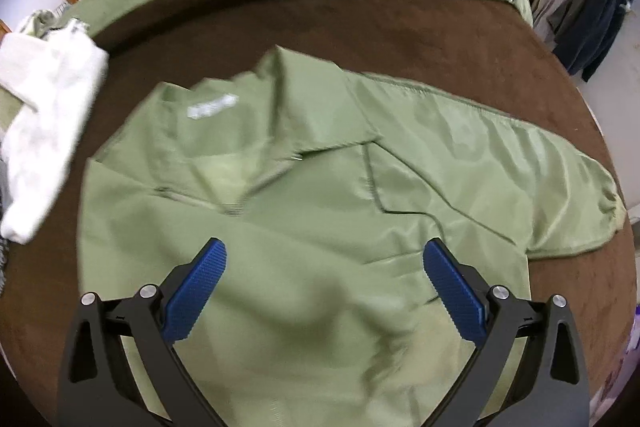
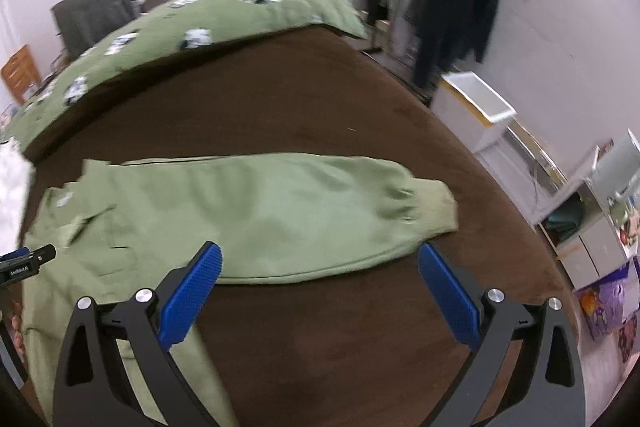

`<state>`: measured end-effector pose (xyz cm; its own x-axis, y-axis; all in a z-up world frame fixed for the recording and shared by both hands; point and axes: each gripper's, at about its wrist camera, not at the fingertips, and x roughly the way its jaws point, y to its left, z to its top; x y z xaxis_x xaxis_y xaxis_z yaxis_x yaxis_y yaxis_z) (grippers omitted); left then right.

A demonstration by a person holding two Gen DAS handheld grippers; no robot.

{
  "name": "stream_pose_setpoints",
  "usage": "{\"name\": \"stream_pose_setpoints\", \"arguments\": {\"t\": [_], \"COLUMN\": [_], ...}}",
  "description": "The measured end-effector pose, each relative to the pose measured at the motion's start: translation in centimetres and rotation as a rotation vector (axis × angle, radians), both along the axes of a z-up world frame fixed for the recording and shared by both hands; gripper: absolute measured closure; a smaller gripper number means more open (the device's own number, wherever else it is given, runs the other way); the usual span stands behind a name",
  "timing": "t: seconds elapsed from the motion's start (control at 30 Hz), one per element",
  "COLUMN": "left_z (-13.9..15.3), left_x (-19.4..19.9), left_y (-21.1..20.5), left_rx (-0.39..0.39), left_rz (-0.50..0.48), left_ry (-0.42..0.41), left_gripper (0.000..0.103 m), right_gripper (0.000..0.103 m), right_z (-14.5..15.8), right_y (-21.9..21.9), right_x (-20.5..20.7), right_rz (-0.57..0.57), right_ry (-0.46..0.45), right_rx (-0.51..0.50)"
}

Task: Fold large clothes
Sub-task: 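Move the right tool to the other sleeve's ribbed cuff, then close the right tool on the ribbed cuff and lift it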

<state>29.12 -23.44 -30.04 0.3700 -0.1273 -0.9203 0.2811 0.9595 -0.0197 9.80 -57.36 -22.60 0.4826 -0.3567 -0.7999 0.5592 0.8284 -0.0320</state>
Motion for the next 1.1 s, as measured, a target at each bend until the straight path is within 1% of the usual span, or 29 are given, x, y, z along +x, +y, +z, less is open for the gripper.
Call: {"name": "stream_pose_setpoints", "arguments": {"t": [0.13, 0.2, 0.3, 0.47, 0.53, 0.6, 0.77, 0.97, 1.0, 1.03, 1.07, 1.1], "left_z": [-2.7, -4.1, -6.1, -9.2, -9.5, -9.6, -9.7, -9.8, -9.7, -9.7, -9.7, -9.8], "left_x": [0.7, 1.0, 1.3, 1.6, 1.3, 1.1, 1.1, 1.5, 1.7, 1.7, 1.7, 1.7], "left_y": [-3.0, -4.2, -5.5, -5.7, -5.5, -5.5, -5.3, -5.2, -5.2, -5.2, -5.1, -5.0], "left_rx": [-0.01, -0.005, 0.03, 0.036, 0.024, 0.025, 0.017, 0.018, 0.016, 0.014, 0.013, 0.011], "left_rz": [0.033, 0.03, 0.01, 0.018, 0.024, 0.018, 0.009, 0.001, 0.001, 0.0, -0.002, -0.002], "left_ry": [0.01, 0.019, 0.024, 0.086, 0.077, 0.073, 0.081, 0.073, 0.073, 0.069, 0.064, 0.06], "left_gripper": [0.006, 0.006, 0.006, 0.006, 0.006, 0.005, 0.005, 0.005, 0.005, 0.005, 0.005, 0.005], "right_gripper": [0.006, 0.006, 0.006, 0.006, 0.006, 0.006, 0.006, 0.006, 0.007, 0.012, 0.015, 0.023], "right_z": [-2.8, -4.2, -6.0, -8.1, -8.6, -9.3, -10.5, -12.9, -13.1, -13.2, -13.4, -13.5], "right_y": [-4.4, -6.4, -8.9, -11.3, -11.6, -11.9, -13.0, -15.4, -15.8, -16.1, -16.4, -16.5], "right_x": [-1.3, -1.9, -2.7, -3.5, -3.6, -3.5, -2.3, -1.2, -1.1, -0.8, -0.4, -0.1], "right_rz": [-0.053, -0.083, -0.133, -0.192, -0.205, -0.215, -0.22, -0.311, -0.324, -0.33, -0.335, -0.338], "right_ry": [0.008, 0.004, -0.016, -0.075, -0.093, -0.12, -0.172, -0.274, -0.289, -0.298, -0.295, -0.289], "right_rx": [0.008, 0.025, 0.067, 0.163, 0.185, 0.228, 0.318, 0.473, 0.484, 0.489, 0.494, 0.494]}}
